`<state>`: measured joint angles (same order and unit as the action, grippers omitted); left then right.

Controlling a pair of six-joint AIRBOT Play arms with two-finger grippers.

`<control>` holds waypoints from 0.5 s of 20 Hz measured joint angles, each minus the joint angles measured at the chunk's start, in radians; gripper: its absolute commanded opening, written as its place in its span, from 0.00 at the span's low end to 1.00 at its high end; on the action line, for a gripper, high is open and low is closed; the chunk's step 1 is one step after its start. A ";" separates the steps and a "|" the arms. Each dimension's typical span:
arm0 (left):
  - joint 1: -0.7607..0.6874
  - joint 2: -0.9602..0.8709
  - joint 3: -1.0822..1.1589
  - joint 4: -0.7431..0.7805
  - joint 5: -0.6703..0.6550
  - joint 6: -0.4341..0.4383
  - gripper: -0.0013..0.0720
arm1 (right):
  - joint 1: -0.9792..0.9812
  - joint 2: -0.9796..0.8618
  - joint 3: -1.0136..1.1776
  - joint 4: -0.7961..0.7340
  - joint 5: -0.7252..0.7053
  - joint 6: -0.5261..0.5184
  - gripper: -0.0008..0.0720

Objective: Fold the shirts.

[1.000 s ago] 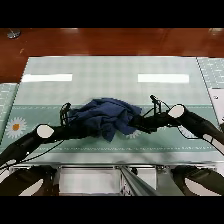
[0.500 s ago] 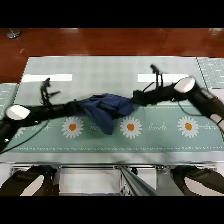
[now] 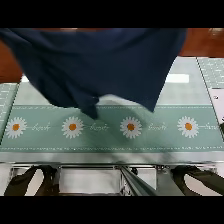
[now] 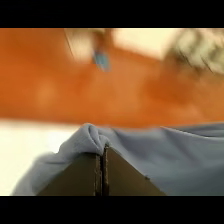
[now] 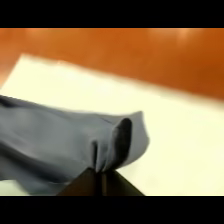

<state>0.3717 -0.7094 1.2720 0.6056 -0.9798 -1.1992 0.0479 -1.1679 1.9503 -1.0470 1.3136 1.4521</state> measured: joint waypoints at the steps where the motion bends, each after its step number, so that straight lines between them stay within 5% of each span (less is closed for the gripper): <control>1: 0.042 0.015 0.066 -0.001 -0.006 0.001 0.04 | -0.008 0.043 0.041 -0.031 0.014 -0.005 0.04; 5: 0.159 0.081 0.276 0.046 -0.023 0.003 0.04 | -0.024 0.223 0.114 -0.163 0.059 -0.013 0.04; 10: 0.130 0.172 0.376 0.198 -0.043 0.003 0.04 | -0.030 0.381 0.137 -0.301 0.099 -0.007 0.04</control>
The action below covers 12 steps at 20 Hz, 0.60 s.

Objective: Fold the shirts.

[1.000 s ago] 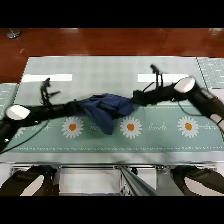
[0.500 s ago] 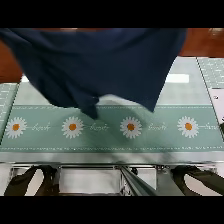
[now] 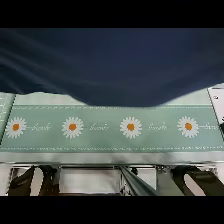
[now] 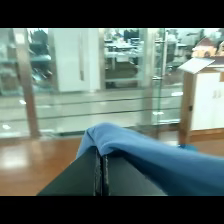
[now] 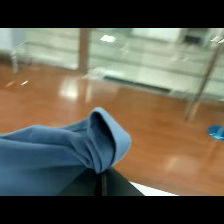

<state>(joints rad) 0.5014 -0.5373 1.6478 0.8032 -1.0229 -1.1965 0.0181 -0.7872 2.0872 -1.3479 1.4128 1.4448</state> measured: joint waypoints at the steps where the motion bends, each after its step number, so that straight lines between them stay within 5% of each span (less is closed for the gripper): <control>1: -0.029 0.014 0.007 0.040 -0.010 -0.001 0.04 | 0.000 0.018 0.000 -0.021 0.013 0.004 0.04; 6: -0.212 0.032 -0.019 0.200 -0.083 -0.045 0.04 | 0.000 0.053 -0.089 -0.063 0.068 0.015 0.04; 12: -0.286 -0.021 -0.270 0.275 -0.128 -0.103 0.04 | 0.000 0.037 -0.454 -0.072 0.018 0.026 0.04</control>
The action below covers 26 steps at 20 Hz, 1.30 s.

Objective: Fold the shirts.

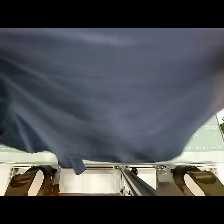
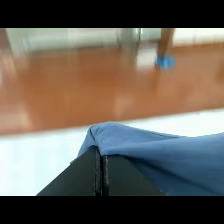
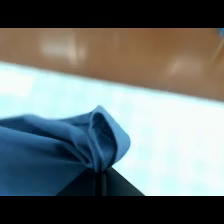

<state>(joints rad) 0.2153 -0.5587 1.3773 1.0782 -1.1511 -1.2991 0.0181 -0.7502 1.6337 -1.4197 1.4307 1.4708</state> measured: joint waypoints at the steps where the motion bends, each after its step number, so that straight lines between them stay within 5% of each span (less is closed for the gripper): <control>1: -0.003 -0.024 -0.055 -0.002 0.000 -0.004 0.04 | 0.000 -0.024 -0.061 -0.001 -0.026 0.005 0.04; 7: -0.041 -0.256 -0.278 -0.066 0.171 -0.007 0.04 | 0.000 -0.336 -0.214 0.063 -0.241 0.023 0.04; 12: -0.103 -0.515 -0.313 -0.131 0.415 -0.006 0.04 | -0.004 -0.694 -0.134 0.236 -0.437 0.042 0.05; 13: -0.110 -0.558 -0.314 -0.163 0.458 -0.007 0.23 | -0.004 -0.757 -0.093 0.268 -0.451 0.050 0.36; 14: -0.113 -0.596 -0.312 -0.197 0.489 -0.007 0.71 | -0.006 -0.822 -0.045 0.302 -0.455 0.057 0.85; 15: -0.113 -0.631 -0.303 -0.233 0.529 -0.007 0.97 | -0.010 -0.873 0.000 0.332 -0.451 0.063 0.86; 18: -0.071 -0.687 -0.259 -0.285 0.507 -0.007 0.97 | -0.048 -0.968 0.119 0.404 -0.372 0.073 0.86; 23: 0.114 -0.711 -0.221 -0.243 0.173 -0.010 0.97 | -0.180 -0.970 0.172 0.347 -0.015 0.043 0.86; 26: 0.224 -0.665 -0.330 -0.185 0.013 -0.012 0.97 | -0.254 -0.858 0.005 0.255 0.074 0.027 0.86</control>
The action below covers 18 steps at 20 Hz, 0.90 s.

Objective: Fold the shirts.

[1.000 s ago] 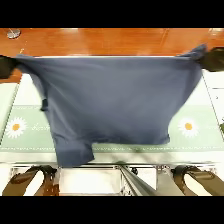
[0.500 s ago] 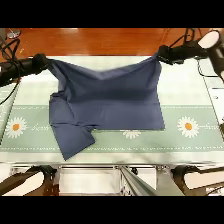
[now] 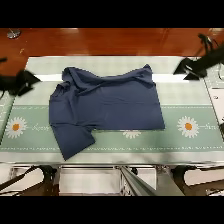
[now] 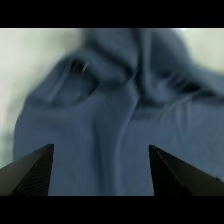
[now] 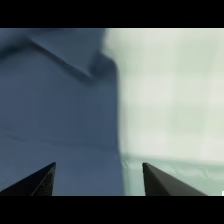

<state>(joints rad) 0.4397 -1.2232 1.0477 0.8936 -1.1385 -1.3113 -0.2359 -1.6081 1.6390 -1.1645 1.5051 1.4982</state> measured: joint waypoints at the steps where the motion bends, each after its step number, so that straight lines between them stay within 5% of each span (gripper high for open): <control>1: 0.033 0.027 -0.059 0.011 -0.028 0.001 0.97 | -0.021 0.054 -0.090 -0.007 -0.023 -0.003 0.86; 9: 0.203 0.149 -0.456 0.045 -0.062 0.034 0.97 | -0.081 0.448 -0.822 0.146 -0.339 -0.115 0.86; 18: 0.216 0.042 -0.507 -0.074 0.001 0.121 0.97 | -0.084 0.503 -0.987 0.281 -0.376 -0.202 0.86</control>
<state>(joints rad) 0.6559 -1.1816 0.5411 0.8200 -1.1378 -1.1900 -0.3195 -1.1049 0.6518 -0.8837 1.1290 1.2961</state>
